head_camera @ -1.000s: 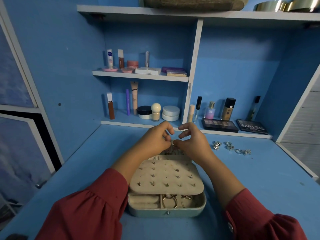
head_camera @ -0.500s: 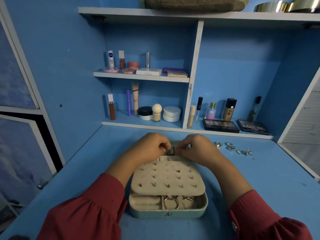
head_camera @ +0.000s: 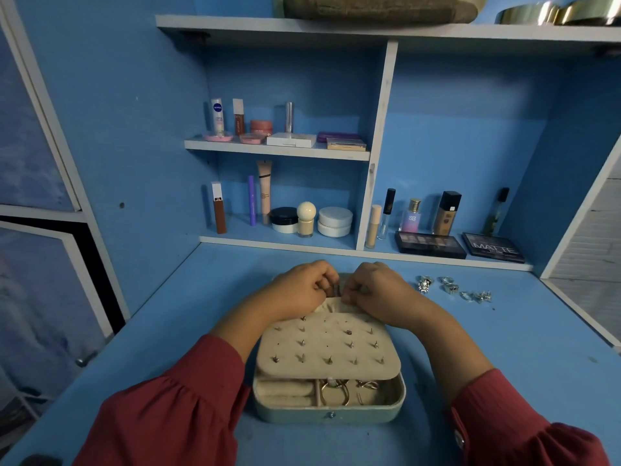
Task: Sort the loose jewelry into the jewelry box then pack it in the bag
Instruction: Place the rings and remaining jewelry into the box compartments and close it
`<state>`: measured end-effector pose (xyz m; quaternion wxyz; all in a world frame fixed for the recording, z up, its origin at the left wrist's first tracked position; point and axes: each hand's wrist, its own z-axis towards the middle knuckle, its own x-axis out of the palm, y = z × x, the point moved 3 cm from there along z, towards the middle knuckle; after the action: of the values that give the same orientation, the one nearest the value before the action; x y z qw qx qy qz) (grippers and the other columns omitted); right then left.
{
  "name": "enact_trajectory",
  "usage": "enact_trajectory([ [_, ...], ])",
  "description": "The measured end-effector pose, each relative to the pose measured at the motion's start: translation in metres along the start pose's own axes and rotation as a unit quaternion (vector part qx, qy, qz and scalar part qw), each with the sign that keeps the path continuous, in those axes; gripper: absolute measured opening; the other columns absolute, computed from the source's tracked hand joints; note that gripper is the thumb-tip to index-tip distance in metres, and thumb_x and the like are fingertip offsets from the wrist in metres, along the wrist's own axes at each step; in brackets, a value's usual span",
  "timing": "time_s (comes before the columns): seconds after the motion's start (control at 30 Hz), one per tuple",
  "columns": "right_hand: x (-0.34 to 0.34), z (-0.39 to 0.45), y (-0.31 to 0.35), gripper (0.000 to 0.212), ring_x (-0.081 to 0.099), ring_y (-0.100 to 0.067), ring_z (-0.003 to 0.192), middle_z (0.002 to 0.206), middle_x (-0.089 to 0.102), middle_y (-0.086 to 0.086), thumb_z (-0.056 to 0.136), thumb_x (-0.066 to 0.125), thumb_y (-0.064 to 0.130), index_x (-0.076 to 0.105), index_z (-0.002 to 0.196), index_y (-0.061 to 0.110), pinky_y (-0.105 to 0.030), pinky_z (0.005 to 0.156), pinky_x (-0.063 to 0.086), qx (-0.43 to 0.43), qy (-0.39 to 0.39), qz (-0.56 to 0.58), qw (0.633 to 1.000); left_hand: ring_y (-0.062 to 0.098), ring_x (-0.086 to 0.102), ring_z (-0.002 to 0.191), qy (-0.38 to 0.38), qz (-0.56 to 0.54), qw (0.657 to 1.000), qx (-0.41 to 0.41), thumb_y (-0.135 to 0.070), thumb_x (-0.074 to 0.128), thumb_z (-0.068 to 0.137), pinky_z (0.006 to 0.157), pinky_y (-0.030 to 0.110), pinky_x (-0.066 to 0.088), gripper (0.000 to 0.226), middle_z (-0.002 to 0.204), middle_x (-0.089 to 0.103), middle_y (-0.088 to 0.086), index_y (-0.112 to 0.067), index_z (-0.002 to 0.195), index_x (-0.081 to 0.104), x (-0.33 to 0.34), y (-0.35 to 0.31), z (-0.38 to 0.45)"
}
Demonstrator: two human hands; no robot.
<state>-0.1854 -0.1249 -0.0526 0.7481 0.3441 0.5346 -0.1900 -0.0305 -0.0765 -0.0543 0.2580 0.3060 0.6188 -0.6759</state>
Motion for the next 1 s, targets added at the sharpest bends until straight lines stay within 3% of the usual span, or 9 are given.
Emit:
enact_trajectory([
  [0.2, 0.0000, 0.0011, -0.0002, 0.010, 0.047, -0.021, 0.103, 0.102, 0.059, -0.001, 0.089, 0.062, 0.023, 0.069, 0.094, 0.019, -0.039, 0.092, 0.040, 0.001, -0.001, 0.014, 1.000, 0.017, 0.061, 0.082, 0.034, -0.017, 0.999, 0.007, -0.004, 0.050, 0.090, 0.079, 0.042, 0.052, 0.031, 0.084, 0.065, -0.009, -0.031, 0.107, 0.051, 0.0031, 0.0009, 0.0012],
  [0.4, 0.0000, 0.0008, 0.0000, 0.011, 0.046, -0.019, 0.102, 0.097, 0.054, 0.004, 0.089, 0.062, 0.024, 0.069, 0.095, 0.019, -0.036, 0.091, 0.040, -0.004, -0.009, 0.005, 1.000, 0.008, 0.057, 0.086, 0.017, -0.033, 0.999, 0.010, -0.002, 0.051, 0.089, 0.084, 0.035, 0.050, 0.035, 0.094, 0.062, -0.011, -0.028, 0.112, 0.048, -0.0003, -0.0013, 0.0003],
  [0.57, -0.0005, 0.0012, -0.0007, 0.007, 0.048, -0.020, 0.101, 0.096, 0.057, 0.004, 0.088, 0.063, 0.021, 0.070, 0.091, 0.020, -0.038, 0.090, 0.041, -0.013, -0.022, 0.015, 1.000, 0.016, 0.061, 0.084, 0.023, -0.040, 0.999, 0.020, -0.002, 0.052, 0.088, 0.083, 0.044, 0.052, 0.033, 0.087, 0.066, -0.008, -0.030, 0.106, 0.050, 0.0003, -0.0015, -0.0002],
  [0.7, -0.0010, 0.0011, 0.0002, 0.008, 0.048, -0.020, 0.099, 0.093, 0.053, 0.006, 0.089, 0.063, 0.022, 0.070, 0.092, 0.019, -0.037, 0.089, 0.041, -0.017, -0.024, 0.007, 1.000, 0.012, 0.055, 0.095, -0.002, -0.025, 1.000, 0.015, -0.003, 0.052, 0.090, 0.088, 0.038, 0.051, 0.035, 0.102, 0.059, -0.007, -0.028, 0.113, 0.046, -0.0021, -0.0034, -0.0003],
  [0.87, -0.0013, 0.0007, -0.0005, 0.008, 0.047, -0.019, 0.099, 0.093, 0.052, 0.007, 0.089, 0.063, 0.022, 0.069, 0.092, 0.018, -0.037, 0.090, 0.041, -0.013, -0.025, 0.009, 1.000, 0.009, 0.058, 0.072, 0.005, -0.024, 1.000, 0.015, -0.008, 0.053, 0.092, 0.074, 0.034, 0.052, 0.028, 0.090, 0.065, -0.010, -0.024, 0.115, 0.052, -0.0019, -0.0037, -0.0025],
  [1.0, -0.0007, 0.0014, -0.0012, 0.010, 0.047, -0.019, 0.099, 0.093, 0.052, 0.007, 0.089, 0.063, 0.024, 0.070, 0.094, 0.018, -0.038, 0.090, 0.041, -0.013, -0.025, 0.010, 1.000, 0.009, 0.056, 0.069, 0.008, -0.052, 0.998, 0.021, -0.007, 0.055, 0.091, 0.068, 0.031, 0.050, 0.026, 0.090, 0.066, -0.002, -0.024, 0.111, 0.051, -0.0035, -0.0061, -0.0042],
])
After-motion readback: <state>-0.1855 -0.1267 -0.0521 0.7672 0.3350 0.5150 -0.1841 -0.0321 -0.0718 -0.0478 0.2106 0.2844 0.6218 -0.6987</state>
